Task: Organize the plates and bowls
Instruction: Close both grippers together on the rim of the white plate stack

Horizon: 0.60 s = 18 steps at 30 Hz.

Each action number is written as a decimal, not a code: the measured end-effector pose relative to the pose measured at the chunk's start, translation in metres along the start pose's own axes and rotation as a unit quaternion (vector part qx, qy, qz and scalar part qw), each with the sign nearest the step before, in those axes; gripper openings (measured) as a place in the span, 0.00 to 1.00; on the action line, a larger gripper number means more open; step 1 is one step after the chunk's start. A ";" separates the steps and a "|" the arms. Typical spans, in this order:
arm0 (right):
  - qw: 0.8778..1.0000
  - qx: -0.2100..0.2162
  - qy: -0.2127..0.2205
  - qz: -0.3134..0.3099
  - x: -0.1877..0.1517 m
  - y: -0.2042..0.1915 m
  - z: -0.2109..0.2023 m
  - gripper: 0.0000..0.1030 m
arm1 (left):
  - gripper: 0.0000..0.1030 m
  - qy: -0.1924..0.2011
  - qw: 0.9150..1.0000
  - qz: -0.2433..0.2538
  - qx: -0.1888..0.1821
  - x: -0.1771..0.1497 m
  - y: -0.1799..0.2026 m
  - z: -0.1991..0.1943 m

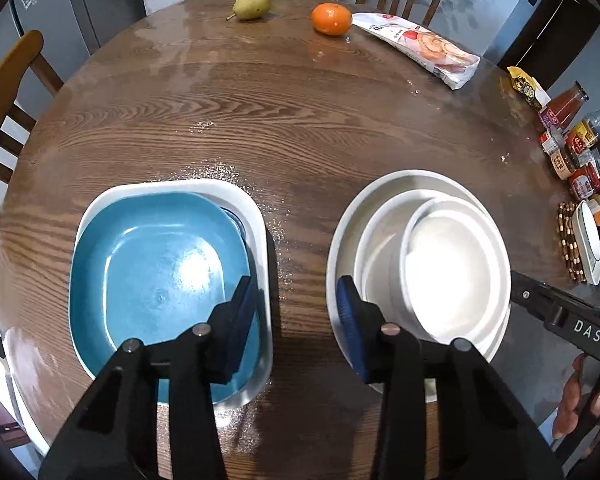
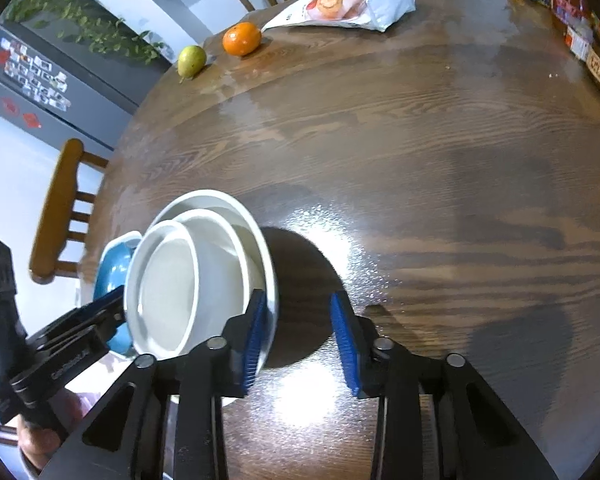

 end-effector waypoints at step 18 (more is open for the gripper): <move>0.999 0.029 0.007 -0.015 0.001 -0.015 0.001 0.10 | 0.02 0.004 1.000 0.017 -0.003 0.001 0.018 0.000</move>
Point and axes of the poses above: each gripper's, at about its wrist camera, not at the fingertips, and z roughly the way its jaws point, y to its right, x to its top, the point moved 10 cm from there along z, roughly the way its jaws point, and after that the axes turned 14 degrees about -y, right-handed, at the moved point
